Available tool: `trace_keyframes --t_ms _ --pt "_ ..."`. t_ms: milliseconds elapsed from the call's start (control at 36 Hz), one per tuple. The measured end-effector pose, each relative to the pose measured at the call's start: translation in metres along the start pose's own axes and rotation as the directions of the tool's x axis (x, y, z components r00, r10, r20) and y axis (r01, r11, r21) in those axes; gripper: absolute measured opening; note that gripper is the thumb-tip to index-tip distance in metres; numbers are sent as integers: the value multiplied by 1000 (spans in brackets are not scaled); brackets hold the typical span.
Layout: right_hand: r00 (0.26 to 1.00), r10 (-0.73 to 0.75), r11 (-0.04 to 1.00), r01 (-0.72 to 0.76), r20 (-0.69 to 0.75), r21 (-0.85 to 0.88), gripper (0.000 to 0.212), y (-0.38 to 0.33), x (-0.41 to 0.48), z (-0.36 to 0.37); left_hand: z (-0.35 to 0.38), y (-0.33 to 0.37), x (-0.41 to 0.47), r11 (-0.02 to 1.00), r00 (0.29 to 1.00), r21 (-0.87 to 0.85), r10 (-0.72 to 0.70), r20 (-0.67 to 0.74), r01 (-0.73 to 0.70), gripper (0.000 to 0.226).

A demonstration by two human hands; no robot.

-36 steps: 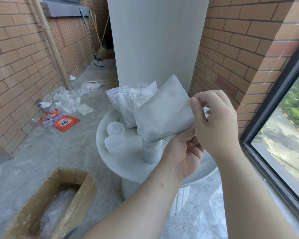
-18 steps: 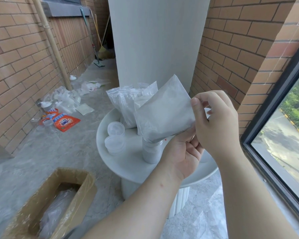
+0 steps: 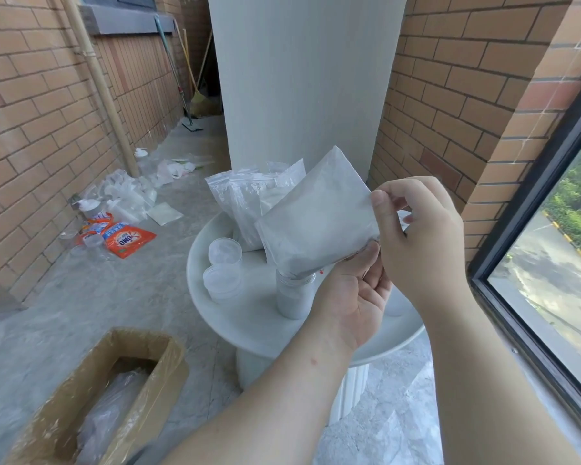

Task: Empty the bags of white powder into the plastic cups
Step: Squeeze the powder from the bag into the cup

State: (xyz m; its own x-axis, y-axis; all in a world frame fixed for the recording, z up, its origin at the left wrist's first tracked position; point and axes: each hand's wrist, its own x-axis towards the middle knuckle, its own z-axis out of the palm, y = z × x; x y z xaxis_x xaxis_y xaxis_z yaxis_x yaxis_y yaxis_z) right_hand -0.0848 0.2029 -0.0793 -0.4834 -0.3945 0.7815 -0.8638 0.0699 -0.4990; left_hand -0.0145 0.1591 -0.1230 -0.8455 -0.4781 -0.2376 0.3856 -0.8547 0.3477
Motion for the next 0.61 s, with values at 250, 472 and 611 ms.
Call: trace_keyframes --t_ms 250,472,611 --pt "997 45 999 -46 64 11 13 4 -1 -6 -2 2 3 1000 1000 -15 8 29 -7 25" --pt "994 -106 994 106 6 1 13 -2 2 -1 -6 0 5 999 998 36 15 59 -17 31" --pt "992 -121 993 121 -20 -5 13 -5 2 0 -6 2 7 999 1000 44 26 13 -26 46"
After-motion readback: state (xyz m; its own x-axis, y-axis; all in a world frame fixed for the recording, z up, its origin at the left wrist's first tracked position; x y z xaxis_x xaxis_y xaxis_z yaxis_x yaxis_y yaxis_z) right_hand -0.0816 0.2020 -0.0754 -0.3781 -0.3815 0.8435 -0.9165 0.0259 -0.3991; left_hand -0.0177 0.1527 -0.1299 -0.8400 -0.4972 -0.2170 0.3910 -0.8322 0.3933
